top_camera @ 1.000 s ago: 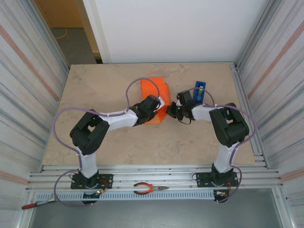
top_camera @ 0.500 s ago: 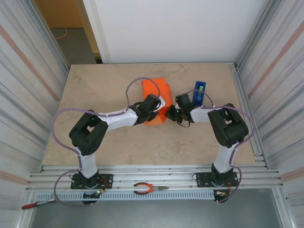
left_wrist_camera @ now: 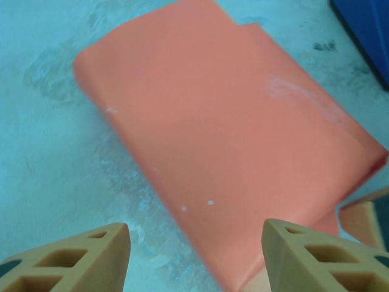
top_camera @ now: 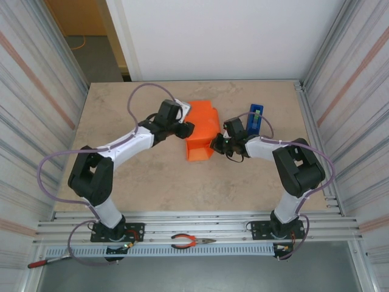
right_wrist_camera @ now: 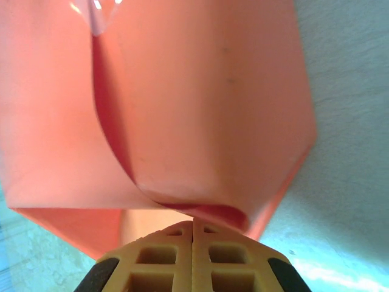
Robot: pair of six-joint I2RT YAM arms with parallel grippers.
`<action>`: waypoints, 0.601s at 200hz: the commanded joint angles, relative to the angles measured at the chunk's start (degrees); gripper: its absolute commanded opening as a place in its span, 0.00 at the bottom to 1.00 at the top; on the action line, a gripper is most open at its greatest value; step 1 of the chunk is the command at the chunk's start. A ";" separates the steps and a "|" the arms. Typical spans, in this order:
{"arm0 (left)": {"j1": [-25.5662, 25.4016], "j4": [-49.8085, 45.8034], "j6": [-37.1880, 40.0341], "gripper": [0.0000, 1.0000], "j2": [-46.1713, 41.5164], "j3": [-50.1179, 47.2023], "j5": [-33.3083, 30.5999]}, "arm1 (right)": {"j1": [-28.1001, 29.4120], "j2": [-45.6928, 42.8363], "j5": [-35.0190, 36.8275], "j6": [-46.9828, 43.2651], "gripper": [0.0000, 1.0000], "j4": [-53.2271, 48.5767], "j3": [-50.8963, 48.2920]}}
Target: Wrap the gift box in paper
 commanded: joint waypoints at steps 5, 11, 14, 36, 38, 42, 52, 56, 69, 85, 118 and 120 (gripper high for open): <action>4.60 -1.11 -9.54 0.61 1.09 -0.34 8.67 | -3.00 -5.65 1.11 -4.91 0.00 -7.91 0.22; 5.34 -1.18 -10.11 0.61 1.73 0.00 9.67 | -3.53 -6.48 1.56 -6.15 0.00 -10.02 0.22; 5.59 -1.14 -10.35 0.61 2.06 0.18 10.23 | -4.00 -6.76 1.74 -6.72 0.00 -10.90 0.22; 6.05 -0.88 -10.01 0.62 4.32 1.89 11.88 | -5.79 -7.34 2.43 -10.93 0.00 -16.40 1.34; 6.03 -0.89 -9.99 0.62 4.51 2.01 12.14 | -5.84 -7.12 2.47 -11.42 0.00 -16.83 1.58; 6.10 -0.88 -9.88 0.62 5.00 2.42 12.41 | -5.94 -6.76 2.61 -12.00 0.00 -17.74 2.09; 6.06 -1.44 -9.68 0.62 6.44 3.90 13.01 | -5.87 -5.79 2.49 -13.10 0.00 -19.00 3.06; 6.06 -1.62 -9.49 0.62 7.07 4.43 13.25 | -5.83 -5.38 2.38 -13.28 0.00 -19.05 3.39; 6.02 -2.39 -8.97 0.62 8.80 6.15 14.12 | -5.23 -4.16 2.53 -13.57 0.00 -19.31 4.47; 6.02 -3.27 -8.17 0.62 10.72 7.72 14.76 | -4.49 -1.99 2.88 -13.53 0.00 -19.38 6.22; 6.02 -4.43 -6.40 0.62 13.29 9.42 16.02 | -3.13 2.78 3.44 -13.09 0.00 -19.53 11.52; 6.02 -4.53 -6.32 0.62 13.38 9.52 16.07 | -3.04 3.14 3.52 -13.06 0.00 -19.57 11.79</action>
